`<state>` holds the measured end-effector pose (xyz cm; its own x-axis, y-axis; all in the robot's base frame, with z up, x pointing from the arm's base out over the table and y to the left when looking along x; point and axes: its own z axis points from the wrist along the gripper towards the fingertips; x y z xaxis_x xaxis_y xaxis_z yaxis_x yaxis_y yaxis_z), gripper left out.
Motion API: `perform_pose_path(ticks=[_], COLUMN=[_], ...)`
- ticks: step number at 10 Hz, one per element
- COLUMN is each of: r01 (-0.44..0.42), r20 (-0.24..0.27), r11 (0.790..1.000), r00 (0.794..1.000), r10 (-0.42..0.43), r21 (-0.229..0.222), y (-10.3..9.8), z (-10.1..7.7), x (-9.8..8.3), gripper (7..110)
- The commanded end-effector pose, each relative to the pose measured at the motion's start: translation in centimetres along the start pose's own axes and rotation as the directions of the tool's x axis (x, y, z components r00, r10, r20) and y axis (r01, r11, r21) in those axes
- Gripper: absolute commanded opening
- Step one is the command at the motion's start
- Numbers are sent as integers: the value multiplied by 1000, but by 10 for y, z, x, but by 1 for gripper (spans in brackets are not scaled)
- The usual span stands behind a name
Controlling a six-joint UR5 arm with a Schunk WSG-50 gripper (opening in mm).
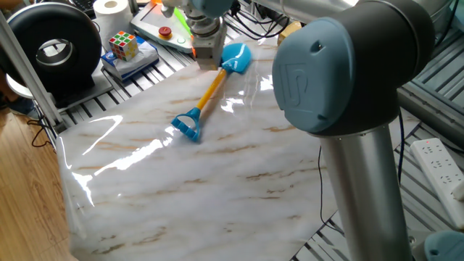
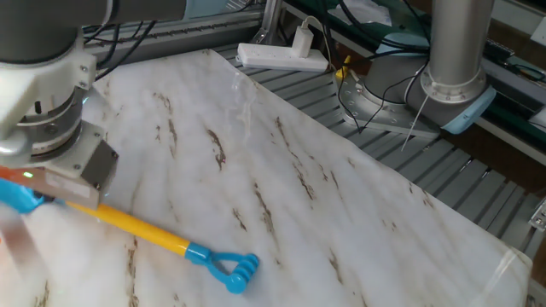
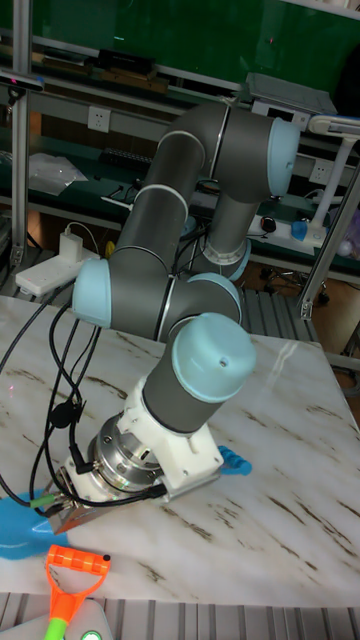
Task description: Use a shovel to scoop up an object
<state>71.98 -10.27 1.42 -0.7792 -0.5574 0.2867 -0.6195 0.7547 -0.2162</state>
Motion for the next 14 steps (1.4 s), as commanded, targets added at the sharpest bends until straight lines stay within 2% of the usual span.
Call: perform_pose_path(ticks=[1, 4, 5, 7, 8, 9, 11, 12, 14], r01=[21, 28, 19, 16, 15, 36, 74, 82, 90], r20=[-98, -112, -27, 98, 134, 140, 109, 89, 17], r11=[999, 997, 1000, 999, 1000, 999, 996, 995, 995], r00=[995, 993, 999, 995, 991, 990, 992, 993, 996], r10=[-24, -35, -20, -13, -12, -30, -67, -77, -89], r21=[-40, -69, -14, -34, -20, -36, -59, -58, -46], y=[9, 15, 2, 8, 6, 12, 20, 20, 15], z=[0, -3, -7, -21, -23, -20, -9, -3, 6], x=[27, 32, 8, -35, -48, -49, -31, -21, 9], gripper=[7, 7, 7, 7, 7, 7, 7, 7, 7])
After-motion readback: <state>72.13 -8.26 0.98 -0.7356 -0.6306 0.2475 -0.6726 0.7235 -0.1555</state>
